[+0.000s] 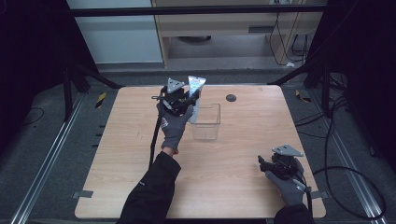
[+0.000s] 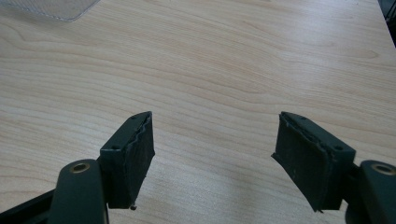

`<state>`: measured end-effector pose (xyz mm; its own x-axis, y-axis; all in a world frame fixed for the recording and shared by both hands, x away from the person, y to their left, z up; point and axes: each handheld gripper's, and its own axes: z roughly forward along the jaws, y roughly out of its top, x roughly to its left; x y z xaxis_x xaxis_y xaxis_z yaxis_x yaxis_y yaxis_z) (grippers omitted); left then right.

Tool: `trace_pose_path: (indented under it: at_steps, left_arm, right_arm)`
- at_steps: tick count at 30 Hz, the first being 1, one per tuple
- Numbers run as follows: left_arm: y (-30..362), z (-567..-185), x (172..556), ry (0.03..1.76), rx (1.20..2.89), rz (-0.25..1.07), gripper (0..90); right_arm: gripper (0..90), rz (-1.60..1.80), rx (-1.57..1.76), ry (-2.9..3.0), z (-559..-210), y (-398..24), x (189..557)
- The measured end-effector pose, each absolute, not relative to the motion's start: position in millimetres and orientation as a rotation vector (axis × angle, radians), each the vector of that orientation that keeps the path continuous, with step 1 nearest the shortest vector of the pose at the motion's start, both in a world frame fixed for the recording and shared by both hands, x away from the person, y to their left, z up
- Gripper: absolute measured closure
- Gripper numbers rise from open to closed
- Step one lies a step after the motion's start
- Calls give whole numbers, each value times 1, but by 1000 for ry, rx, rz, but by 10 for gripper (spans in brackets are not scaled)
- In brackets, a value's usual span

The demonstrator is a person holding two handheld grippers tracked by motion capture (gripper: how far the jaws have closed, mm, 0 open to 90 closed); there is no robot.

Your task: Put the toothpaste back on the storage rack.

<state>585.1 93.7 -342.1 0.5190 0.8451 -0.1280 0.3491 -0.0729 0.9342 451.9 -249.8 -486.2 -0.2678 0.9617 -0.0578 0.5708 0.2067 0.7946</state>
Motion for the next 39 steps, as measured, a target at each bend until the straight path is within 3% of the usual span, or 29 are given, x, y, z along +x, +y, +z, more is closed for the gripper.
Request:
trace_pose_path:
  at_steps: [39]
  left_arm:
    - [49,-383,621,1032,1702,533,723]
  right_arm:
    - [280,897,1413,1924,-487,-248,452]
